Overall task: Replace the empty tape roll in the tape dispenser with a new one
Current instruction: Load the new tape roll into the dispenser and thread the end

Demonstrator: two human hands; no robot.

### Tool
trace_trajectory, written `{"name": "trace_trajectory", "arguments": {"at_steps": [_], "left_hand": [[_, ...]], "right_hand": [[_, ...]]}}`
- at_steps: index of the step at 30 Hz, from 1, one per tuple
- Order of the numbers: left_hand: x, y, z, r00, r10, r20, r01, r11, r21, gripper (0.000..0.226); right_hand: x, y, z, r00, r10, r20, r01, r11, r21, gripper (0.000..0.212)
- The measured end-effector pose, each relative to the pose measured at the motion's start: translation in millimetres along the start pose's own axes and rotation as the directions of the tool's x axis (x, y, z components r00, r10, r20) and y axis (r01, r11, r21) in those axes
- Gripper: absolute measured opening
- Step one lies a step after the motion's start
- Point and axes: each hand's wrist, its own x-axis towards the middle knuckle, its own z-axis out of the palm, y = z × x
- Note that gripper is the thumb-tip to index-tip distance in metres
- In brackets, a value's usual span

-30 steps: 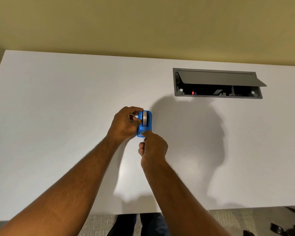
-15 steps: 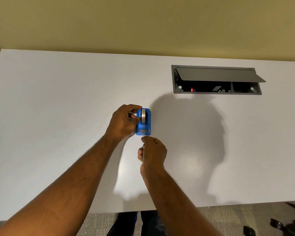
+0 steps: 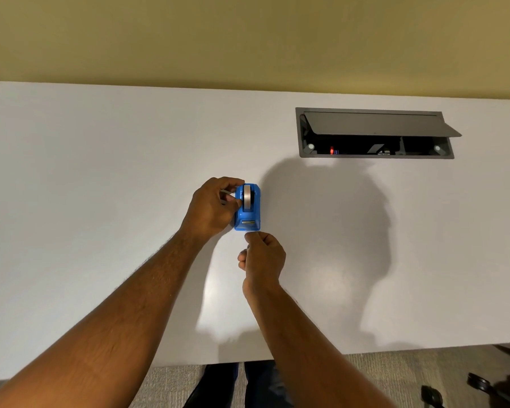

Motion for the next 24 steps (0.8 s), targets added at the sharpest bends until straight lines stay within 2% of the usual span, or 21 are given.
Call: {"name": "trace_trajectory", "arguments": {"at_steps": [7,11,15,20,24], "left_hand": [[-0.4,1.8,-0.3,1.0,0.004,-0.002,-0.004,1.0,0.017,0.042],[0.3,2.4,-0.8,1.0,0.007,0.006,-0.007,0.999,0.032,0.041],[1.0,2.0,-1.8,1.0,0.015,0.011,-0.015,0.999,0.037,0.041],[1.8,0.3,-2.4,1.0,0.019,0.014,-0.019,0.999,0.032,0.04],[0.7,0.3,-1.8,1.0,0.009,0.011,-0.009,1.0,0.004,0.039]], "right_hand": [[9.6,0.5,5.3,0.999,-0.032,-0.019,0.032,0.999,0.018,0.013],[12.6,6.4,5.6,0.998,-0.062,-0.027,0.062,0.998,-0.006,0.005],[15.7,10.3,4.7,0.997,-0.082,-0.017,0.081,0.996,-0.02,0.008],[20.9,14.7,-0.4,0.986,-0.166,-0.001,0.164,0.971,-0.176,0.019],[26.1,17.9,-4.2,0.968,-0.249,-0.022,0.226,0.913,-0.34,0.036]]}}
